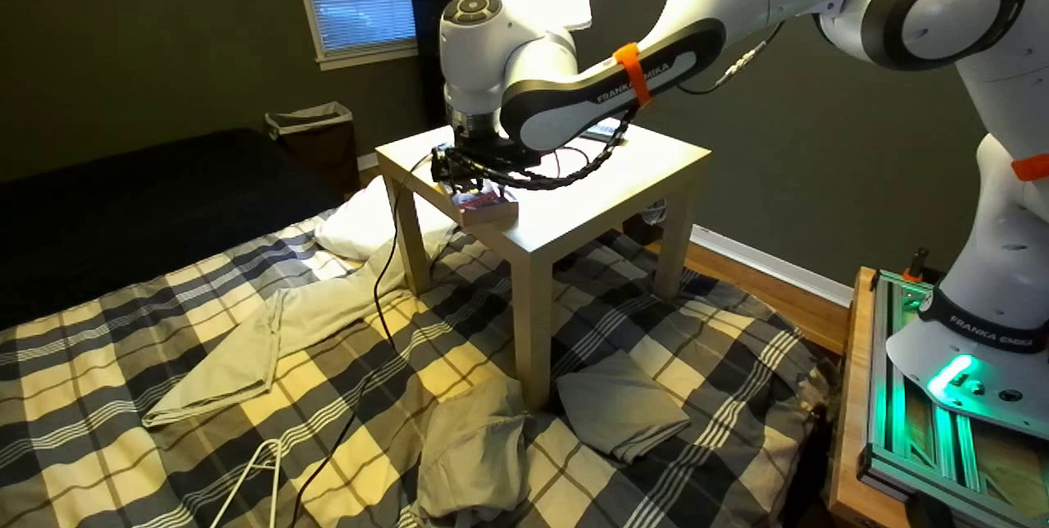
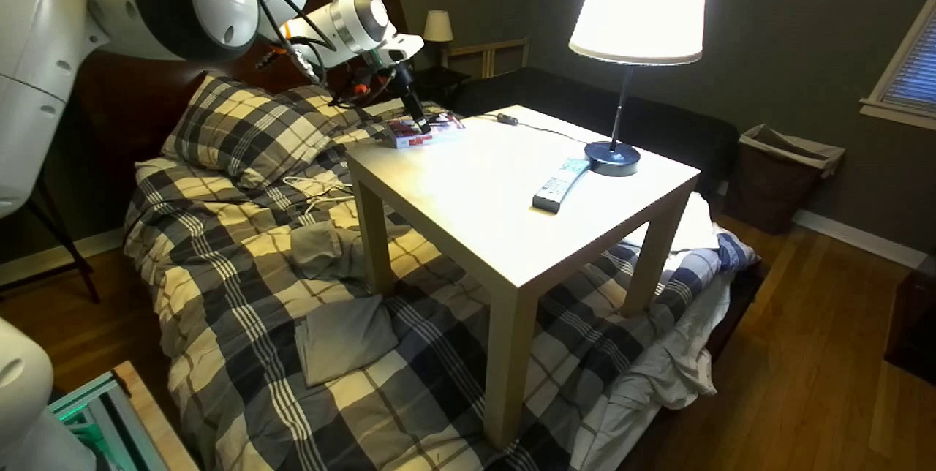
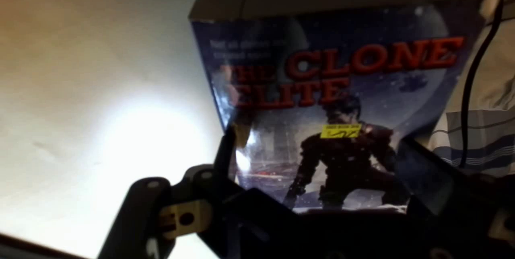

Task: Move the book to the right

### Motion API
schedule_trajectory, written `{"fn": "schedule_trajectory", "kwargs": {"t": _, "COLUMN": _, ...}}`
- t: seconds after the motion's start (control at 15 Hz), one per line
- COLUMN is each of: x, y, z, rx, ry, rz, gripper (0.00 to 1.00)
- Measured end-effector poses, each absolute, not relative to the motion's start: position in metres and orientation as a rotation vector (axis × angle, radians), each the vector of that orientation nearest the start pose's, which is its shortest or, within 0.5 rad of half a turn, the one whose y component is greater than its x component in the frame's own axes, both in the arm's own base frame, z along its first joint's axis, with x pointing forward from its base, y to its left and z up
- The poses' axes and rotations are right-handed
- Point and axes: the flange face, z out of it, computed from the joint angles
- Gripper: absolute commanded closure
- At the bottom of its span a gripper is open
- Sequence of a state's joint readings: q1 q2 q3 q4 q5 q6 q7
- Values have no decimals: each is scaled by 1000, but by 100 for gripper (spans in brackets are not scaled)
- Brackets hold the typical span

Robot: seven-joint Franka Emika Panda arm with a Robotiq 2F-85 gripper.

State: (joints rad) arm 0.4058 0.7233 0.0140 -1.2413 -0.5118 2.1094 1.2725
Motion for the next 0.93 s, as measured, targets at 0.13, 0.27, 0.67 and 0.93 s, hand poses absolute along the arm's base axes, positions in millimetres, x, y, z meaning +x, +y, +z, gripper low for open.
{"fn": "schedule_trajectory", "kwargs": {"t": 0.13, "x": 706, "y": 287, "z": 356, "rx": -3098, "ry": 996, "rz": -710, "gripper": 0}}
{"fn": "schedule_trajectory", "kwargs": {"t": 0.27, "x": 706, "y": 287, "z": 357, "rx": -3097, "ry": 997, "rz": -708, "gripper": 0}}
{"fn": "schedule_trajectory", "kwargs": {"t": 0.67, "x": 706, "y": 285, "z": 361, "rx": -3085, "ry": 1009, "rz": -707, "gripper": 0}}
{"fn": "schedule_trajectory", "kwargs": {"t": 0.93, "x": 703, "y": 287, "z": 378, "rx": -3066, "ry": 1010, "rz": -727, "gripper": 0}}
